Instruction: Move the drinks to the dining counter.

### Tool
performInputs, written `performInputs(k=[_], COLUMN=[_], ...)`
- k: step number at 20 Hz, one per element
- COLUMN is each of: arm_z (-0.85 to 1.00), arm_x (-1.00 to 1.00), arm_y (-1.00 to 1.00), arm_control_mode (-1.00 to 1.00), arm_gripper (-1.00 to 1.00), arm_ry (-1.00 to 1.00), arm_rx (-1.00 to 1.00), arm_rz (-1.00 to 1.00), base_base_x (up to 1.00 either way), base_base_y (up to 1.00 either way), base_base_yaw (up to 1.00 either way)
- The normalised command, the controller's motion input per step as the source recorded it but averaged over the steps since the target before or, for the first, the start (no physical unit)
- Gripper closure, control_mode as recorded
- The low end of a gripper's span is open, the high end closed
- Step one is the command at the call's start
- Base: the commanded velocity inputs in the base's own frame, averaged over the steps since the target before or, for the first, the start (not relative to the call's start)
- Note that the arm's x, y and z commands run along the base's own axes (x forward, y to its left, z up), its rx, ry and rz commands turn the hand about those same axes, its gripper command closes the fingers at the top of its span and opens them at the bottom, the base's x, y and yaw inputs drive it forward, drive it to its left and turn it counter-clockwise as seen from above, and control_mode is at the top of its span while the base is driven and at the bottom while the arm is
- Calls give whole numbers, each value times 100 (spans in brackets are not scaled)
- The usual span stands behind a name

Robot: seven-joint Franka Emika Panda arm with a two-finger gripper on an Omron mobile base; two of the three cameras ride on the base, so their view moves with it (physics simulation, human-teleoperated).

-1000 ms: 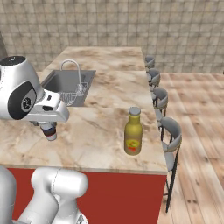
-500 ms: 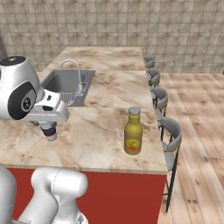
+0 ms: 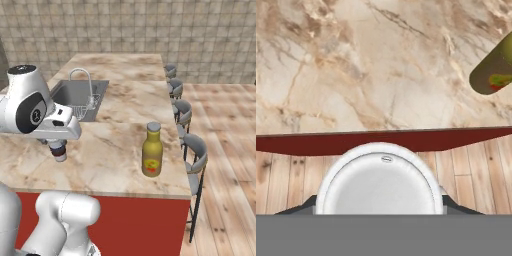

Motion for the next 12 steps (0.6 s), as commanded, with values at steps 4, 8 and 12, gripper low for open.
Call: performInputs(k=[4, 8, 12], arm_z=[-15, -15, -14], arm_x=[20, 16, 20], arm_y=[0, 0, 0], arm_control_mode=[-100, -100, -100], arm_gripper=[100, 100, 100], arm_ry=[5, 3, 1], arm_rx=[0, 0, 0], arm_rz=[-1, -2, -2], base_base_x=[0, 0, 0], base_base_y=[0, 0, 0], base_base_yaw=[0, 0, 0])
